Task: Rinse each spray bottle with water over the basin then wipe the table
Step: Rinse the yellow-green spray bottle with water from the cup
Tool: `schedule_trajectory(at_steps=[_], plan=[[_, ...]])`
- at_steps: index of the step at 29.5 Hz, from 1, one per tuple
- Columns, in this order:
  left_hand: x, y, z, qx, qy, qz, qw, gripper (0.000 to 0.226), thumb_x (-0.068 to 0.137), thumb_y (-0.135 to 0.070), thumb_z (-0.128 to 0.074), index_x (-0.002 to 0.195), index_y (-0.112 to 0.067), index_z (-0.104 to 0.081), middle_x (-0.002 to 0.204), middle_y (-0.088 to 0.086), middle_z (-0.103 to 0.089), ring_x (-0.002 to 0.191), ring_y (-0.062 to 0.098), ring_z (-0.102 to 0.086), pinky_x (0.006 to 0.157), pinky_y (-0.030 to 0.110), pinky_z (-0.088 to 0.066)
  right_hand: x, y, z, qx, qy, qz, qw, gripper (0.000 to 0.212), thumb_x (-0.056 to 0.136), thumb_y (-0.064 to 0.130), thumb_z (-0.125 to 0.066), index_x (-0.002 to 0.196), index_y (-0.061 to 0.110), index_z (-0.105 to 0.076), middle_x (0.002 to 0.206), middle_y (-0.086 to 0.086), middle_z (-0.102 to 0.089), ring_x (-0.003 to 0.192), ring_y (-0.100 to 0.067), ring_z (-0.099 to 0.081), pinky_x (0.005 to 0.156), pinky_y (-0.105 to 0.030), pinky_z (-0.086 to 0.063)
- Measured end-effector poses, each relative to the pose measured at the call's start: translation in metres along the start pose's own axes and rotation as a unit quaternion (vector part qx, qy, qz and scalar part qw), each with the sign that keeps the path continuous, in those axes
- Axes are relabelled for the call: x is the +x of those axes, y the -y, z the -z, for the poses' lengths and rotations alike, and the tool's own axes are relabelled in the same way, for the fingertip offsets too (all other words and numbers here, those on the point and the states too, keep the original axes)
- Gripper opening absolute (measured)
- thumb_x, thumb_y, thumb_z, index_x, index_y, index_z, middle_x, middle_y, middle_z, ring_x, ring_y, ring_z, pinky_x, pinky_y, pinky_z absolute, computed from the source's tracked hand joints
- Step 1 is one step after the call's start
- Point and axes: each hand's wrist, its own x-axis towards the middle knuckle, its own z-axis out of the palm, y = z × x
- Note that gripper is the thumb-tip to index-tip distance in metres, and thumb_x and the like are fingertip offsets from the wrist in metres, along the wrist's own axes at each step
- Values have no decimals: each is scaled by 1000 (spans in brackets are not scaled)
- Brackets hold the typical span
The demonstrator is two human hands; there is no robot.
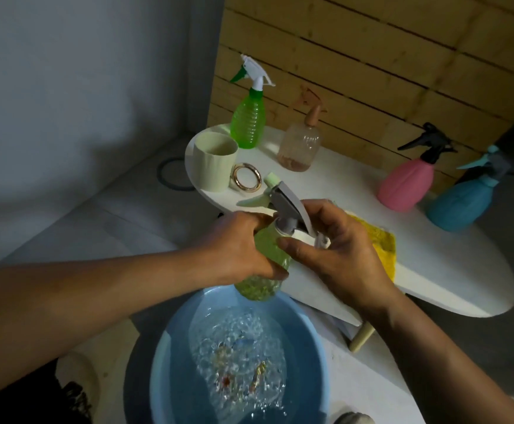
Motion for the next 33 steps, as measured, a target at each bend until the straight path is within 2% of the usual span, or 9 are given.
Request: schedule_trajectory(at_steps=[8,14,17,20,22,24,27,31,33], plan=[[92,-60,33,41,-23,5,999,63,62,-39,-97,119,-31,-71,105,-15,-72,97,4,-67,76,21,-54,79,-8,35,79,-103,23,991,33,88,10,-77,120,14,-69,109,-4,-76,106,-25,-71,95,-55,-55],[110,-36,9,-28,-32,34,999,62,65,-38,-96,121,-33,-70,97,-19,-73,83,-11,-65,62,6,-45,95,-31,51,32,-59,-7,998,35,92,9,-72,127,13,-65,112,0,-75,108,-15,-70,95,-40,-57],[106,-17,8,-105,-1,59,993,88,61,-34,-98,139,-31,-55,112,-19,-70,104,-11,-63,77,7,-48,99,-24,59,-39,-25,18,999,44,95,9,-69,137,16,-57,118,8,-71,110,-1,-67,90,-18,-52],[108,-21,38,-227,29,65,971,107,55,-27,-99,145,-37,-41,117,-8,-73,123,12,-64,102,28,-50,101,-22,63,-75,-4,22,997,54,98,8,-65,148,14,-48,132,4,-66,117,2,-63,97,-18,-51],[117,-46,69,-309,13,26,951,99,65,-24,-89,148,-40,-39,124,-4,-68,126,14,-61,106,31,-45,103,-24,65,-91,5,15,996,60,99,9,-64,154,16,-41,136,2,-63,121,-1,-61,102,-27,-52],[120,-64,84,-228,-17,-34,973,77,73,-30,-83,144,-38,-51,131,-7,-65,124,9,-62,102,29,-49,102,-28,61,-79,4,12,997,62,99,9,-65,155,17,-38,134,3,-64,120,-3,-63,100,-27,-53],[123,-76,77,-125,-51,-104,985,30,85,-14,-79,111,-28,-75,106,-7,-77,92,8,-73,90,32,-60,93,-31,48,52,-76,-29,995,65,93,8,-72,148,26,-43,118,4,-69,108,-5,-69,87,-23,-57],[124,-73,74,-132,-56,-99,985,23,88,-8,-77,105,-24,-77,92,-8,-79,82,7,-74,78,28,-61,93,-38,27,15,-149,-56,987,15,88,33,-78,94,37,-65,96,3,-64,90,-13,-64,77,-29,-53],[127,-71,74,-128,-59,-101,985,23,87,-9,-78,106,-22,-78,94,-6,-79,84,9,-75,80,31,-61,96,-39,21,12,-150,-57,987,13,91,42,-73,94,32,-64,97,3,-63,87,-11,-62,77,-33,-53]])
